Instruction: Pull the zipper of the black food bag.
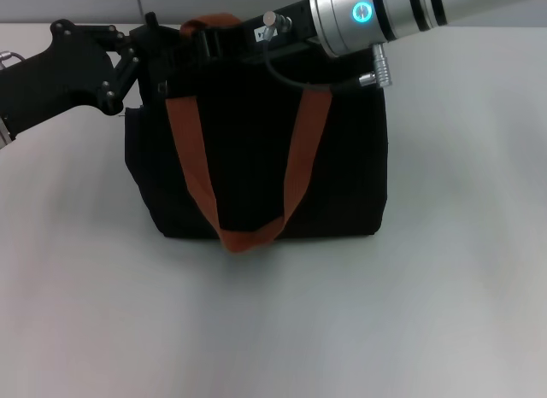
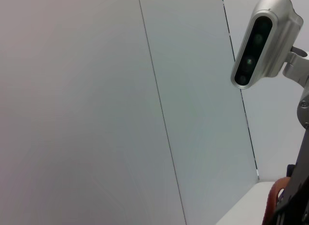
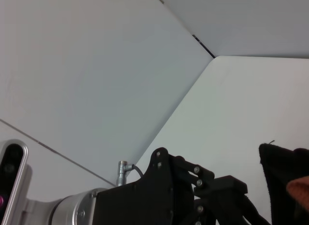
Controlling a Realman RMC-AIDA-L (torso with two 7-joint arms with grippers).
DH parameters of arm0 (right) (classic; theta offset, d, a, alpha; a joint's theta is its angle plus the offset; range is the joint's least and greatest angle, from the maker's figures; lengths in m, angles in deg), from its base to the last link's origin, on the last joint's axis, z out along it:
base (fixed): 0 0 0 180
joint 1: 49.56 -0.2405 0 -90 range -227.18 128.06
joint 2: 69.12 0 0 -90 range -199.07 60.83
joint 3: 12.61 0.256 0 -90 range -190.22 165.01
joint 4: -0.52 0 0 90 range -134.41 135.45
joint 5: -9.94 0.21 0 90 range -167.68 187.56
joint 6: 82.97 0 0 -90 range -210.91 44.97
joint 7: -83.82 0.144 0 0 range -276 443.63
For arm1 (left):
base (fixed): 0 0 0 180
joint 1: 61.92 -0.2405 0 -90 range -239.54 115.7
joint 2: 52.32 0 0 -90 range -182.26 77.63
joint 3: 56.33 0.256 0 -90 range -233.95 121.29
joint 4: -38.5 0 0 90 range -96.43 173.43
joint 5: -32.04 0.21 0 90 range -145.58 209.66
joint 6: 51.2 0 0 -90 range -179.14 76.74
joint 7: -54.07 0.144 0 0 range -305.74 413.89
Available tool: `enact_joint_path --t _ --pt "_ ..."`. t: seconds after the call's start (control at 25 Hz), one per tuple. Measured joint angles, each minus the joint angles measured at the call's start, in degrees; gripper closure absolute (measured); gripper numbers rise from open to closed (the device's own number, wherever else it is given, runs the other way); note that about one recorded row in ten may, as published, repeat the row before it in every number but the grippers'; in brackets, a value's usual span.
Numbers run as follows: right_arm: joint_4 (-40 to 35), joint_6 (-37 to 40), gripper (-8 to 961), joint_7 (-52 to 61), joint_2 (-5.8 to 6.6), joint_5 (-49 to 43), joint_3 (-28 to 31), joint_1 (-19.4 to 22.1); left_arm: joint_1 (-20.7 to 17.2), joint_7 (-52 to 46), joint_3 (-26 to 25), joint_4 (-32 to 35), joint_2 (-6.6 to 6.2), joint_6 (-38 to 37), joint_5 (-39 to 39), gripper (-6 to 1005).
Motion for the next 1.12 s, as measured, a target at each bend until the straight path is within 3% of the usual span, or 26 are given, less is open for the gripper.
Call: enact_joint_path --t 0.56,1.12 --pt "-5.4 2.8 590 4.3 0.35 0.0 0.2 3.1 0.1 -0.5 -0.2 0.0 -0.42 0.5 -0.4 972" --pt "-3.4 0.9 614 4.3 0.04 0.0 -0.8 1.1 1.1 -1.6 0.0 0.5 -0.02 0.7 -0.1 971"
